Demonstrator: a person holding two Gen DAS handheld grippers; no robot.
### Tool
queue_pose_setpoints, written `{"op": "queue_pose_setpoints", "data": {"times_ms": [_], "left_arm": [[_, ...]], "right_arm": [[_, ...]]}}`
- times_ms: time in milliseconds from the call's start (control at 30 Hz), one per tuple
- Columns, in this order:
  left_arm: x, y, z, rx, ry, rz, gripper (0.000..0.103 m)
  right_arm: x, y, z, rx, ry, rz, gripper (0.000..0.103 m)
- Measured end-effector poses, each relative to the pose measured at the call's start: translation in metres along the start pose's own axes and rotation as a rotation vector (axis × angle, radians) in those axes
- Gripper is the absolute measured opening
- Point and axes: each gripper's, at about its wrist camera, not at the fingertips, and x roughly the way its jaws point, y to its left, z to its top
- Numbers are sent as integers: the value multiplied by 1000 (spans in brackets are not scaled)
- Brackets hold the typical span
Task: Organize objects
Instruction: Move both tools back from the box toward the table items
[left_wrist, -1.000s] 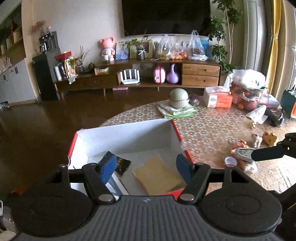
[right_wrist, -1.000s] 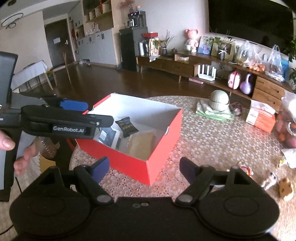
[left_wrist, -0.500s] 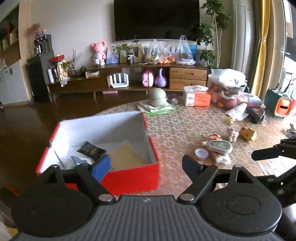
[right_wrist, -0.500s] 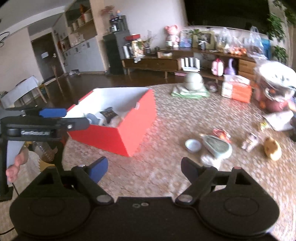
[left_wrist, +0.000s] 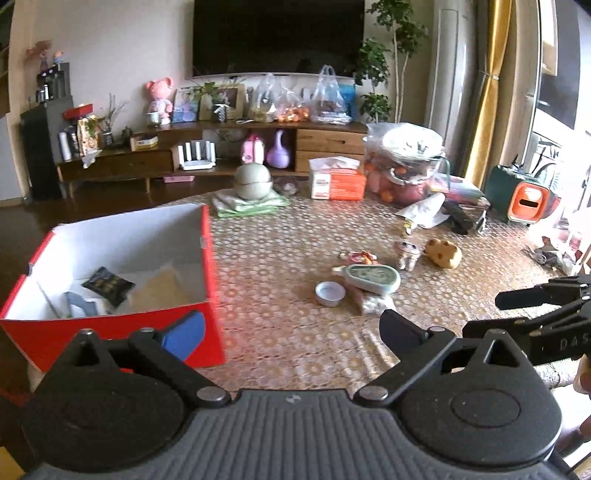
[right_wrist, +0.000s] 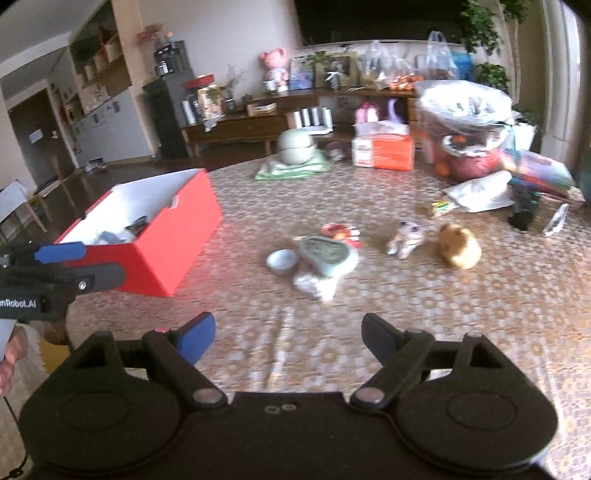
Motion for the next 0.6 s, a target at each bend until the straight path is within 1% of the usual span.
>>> {"op": "queue_pose_setpoints", "data": {"times_ms": [200, 333, 500, 600], "left_arm": [[32, -18, -1, -6, 16, -4, 103], [57, -30, 0, 7, 25, 12, 103], [93, -41, 1, 49, 64, 14, 103], [116, -42, 3, 44, 93, 15, 103]], "right_arm": [[0, -47, 4, 73, -17, -80, 86], [7, -71, 7, 90, -11, -127, 86], [21, -93, 11, 91, 9, -151, 86], [28, -98, 15, 51, 6, -146, 86]]}}
